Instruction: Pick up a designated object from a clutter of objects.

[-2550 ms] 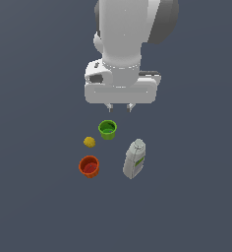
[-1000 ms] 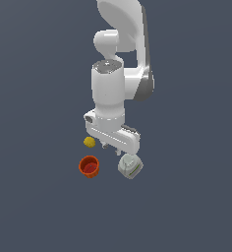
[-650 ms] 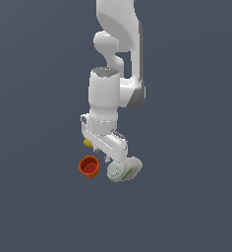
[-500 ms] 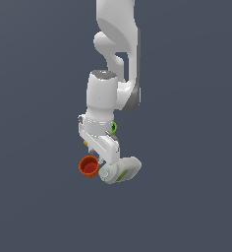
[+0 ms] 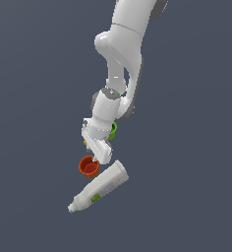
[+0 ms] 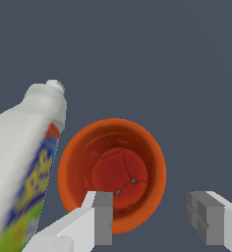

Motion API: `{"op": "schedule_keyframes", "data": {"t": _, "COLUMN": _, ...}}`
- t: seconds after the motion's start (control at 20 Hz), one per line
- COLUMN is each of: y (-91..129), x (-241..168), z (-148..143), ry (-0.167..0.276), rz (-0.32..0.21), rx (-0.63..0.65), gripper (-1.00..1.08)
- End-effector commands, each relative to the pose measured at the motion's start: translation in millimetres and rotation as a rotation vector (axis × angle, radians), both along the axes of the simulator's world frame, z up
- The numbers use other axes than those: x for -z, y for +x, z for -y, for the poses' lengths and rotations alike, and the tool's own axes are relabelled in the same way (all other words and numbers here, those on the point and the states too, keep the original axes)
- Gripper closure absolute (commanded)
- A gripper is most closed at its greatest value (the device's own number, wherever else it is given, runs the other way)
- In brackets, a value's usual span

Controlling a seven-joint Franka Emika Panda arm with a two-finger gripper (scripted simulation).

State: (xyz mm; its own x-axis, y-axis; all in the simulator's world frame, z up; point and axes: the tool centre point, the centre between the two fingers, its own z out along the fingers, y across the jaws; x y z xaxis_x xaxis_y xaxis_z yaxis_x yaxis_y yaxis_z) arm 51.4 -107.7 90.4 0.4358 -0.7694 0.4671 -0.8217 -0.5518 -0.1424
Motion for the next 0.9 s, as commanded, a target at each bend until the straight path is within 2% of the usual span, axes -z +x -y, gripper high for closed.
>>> {"op": "schedule_keyframes", "data": {"t": 0.0, "y": -3.8, "x": 2.8, "z": 6.6, "ry": -0.027, "rz": 0.016, "rx": 0.023, "gripper": -0.20}}
{"op": "schedule_keyframes", "data": {"t": 0.3, "y": -4.6, "x": 0.2, "z": 15.5, "ry": -0.058, "rz": 0.049, "rx": 0.051, "gripper": -0.20}}
{"op": "schedule_keyframes", "data": {"t": 0.85, "y": -0.2, "x": 11.0, "z": 20.0, "ry": -0.056, "rz": 0.049, "rx": 0.051, "gripper": -0.20}}
